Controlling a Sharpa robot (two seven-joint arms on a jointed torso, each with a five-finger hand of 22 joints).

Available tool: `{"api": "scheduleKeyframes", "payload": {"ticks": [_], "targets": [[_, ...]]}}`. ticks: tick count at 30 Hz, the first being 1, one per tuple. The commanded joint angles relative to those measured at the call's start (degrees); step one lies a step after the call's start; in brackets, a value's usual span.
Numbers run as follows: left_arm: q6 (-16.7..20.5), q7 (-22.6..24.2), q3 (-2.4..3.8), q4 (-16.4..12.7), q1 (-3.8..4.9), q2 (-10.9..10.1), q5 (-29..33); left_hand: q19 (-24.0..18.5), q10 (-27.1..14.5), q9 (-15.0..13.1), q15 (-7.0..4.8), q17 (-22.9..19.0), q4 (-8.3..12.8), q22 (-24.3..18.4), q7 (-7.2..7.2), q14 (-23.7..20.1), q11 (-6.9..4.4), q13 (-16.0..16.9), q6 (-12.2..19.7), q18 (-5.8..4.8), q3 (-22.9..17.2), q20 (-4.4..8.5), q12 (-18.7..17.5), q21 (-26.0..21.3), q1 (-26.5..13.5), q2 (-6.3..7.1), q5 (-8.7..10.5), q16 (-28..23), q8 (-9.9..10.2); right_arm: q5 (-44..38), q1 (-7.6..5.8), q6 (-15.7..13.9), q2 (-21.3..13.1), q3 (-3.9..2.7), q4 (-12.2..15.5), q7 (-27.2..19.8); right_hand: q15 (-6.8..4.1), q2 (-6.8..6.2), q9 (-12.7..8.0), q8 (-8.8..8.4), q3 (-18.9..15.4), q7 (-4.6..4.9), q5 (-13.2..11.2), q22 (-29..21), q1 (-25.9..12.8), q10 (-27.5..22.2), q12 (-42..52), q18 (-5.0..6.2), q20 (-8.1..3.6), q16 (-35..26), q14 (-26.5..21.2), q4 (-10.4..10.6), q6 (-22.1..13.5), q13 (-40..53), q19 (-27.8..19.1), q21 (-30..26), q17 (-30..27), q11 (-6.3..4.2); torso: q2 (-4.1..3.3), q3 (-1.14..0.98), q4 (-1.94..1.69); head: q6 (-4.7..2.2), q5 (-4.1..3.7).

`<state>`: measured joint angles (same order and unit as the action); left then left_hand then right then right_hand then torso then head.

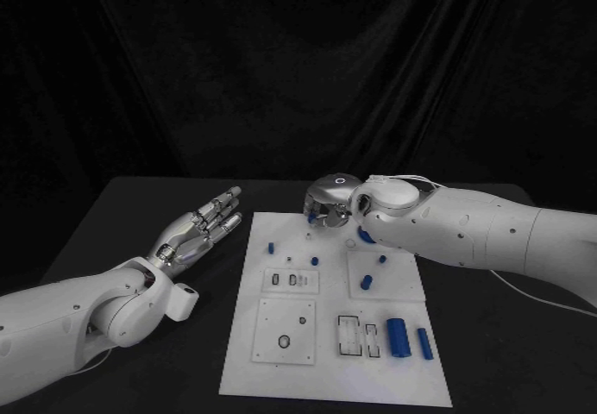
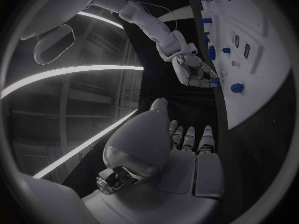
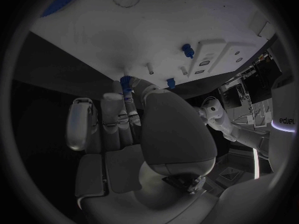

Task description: Assemble the parts on the task board

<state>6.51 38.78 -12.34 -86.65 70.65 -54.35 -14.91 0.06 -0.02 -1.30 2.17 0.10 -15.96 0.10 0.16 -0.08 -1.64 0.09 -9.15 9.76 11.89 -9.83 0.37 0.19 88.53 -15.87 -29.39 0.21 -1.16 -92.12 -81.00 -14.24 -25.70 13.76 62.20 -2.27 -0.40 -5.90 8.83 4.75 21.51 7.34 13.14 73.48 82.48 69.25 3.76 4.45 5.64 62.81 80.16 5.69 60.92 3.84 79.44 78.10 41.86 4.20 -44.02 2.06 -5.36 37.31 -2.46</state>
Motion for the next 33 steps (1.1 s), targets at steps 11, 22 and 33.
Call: {"api": "scheduleKeyframes", "payload": {"ticks": [11, 22, 33], "targets": [[-1.4, 3.5, 0.04, 0.2, 0.12, 0.3, -0.1, -0.1, 0.0, -0.1, 0.86, -0.1, -0.1, -0.1, 0.47, 0.1, 0.68, -0.1, 0.0, 0.54, -0.6, -0.71, -0.4, -0.2, 0.8, 0.08, -0.3, -0.2, -0.2, -0.3, 0.67, 2.0, -0.3, 0.26, -0.1, 2.2, -0.06, -0.39, 0.0, -0.28, 0.3, -0.07, 0.4, -0.1, 0.2, -0.6, -0.2, -0.17, 0.12, -0.2, -0.5, -0.1, -0.4, 0.0, -0.4, -0.4, 0.1, -0.02, 0.05, 0.03, 0.04, 0.06, -0.01], [-1.7, 3.3, 0.04, 0.6, 0.12, 0.4, -0.1, -0.1, 0.0, -0.1, 0.94, -0.1, -0.1, -0.1, 0.52, 0.1, 0.74, -0.1, -0.1, 0.54, -0.7, -0.77, -0.4, -0.2, 0.9, 0.07, -0.3, -0.2, -0.2, -0.3, 0.81, 2.3, -0.6, 0.26, 0.1, 1.8, -0.07, -1.22, -0.2, -0.98, 0.0, -0.15, -0.2, -0.4, -0.9, -1.8, -0.2, -0.05, 0.15, -0.6, -1.0, 0.4, -1.6, 0.0, -0.9, -0.8, -0.5, 0.15, 0.09, 0.01, 0.05, 0.24, -0.06], [-2.0, 3.0, 0.04, 0.9, 0.11, 0.4, -0.1, -0.1, 0.0, -0.1, 1.01, -0.1, 0.0, -0.1, 0.69, 0.1, 0.95, -0.1, -0.3, 0.54, -0.8, -0.88, -0.4, -0.2, 1.0, 0.04, -0.31, -0.2, -0.3, -0.3, 0.9, 2.2, -0.8, 0.26, 0.7, 1.3, -0.1, -1.33, -0.3, -1.04, -0.1, -0.1, -0.4, -0.5, -1.2, -1.9, -0.1, -0.01, 0.14, -0.8, -1.2, 0.5, -1.9, 0.0, -1.0, -1.0, -0.8, 0.14, 0.1, 0.03, 0.03, 0.37, 0.03]]}}
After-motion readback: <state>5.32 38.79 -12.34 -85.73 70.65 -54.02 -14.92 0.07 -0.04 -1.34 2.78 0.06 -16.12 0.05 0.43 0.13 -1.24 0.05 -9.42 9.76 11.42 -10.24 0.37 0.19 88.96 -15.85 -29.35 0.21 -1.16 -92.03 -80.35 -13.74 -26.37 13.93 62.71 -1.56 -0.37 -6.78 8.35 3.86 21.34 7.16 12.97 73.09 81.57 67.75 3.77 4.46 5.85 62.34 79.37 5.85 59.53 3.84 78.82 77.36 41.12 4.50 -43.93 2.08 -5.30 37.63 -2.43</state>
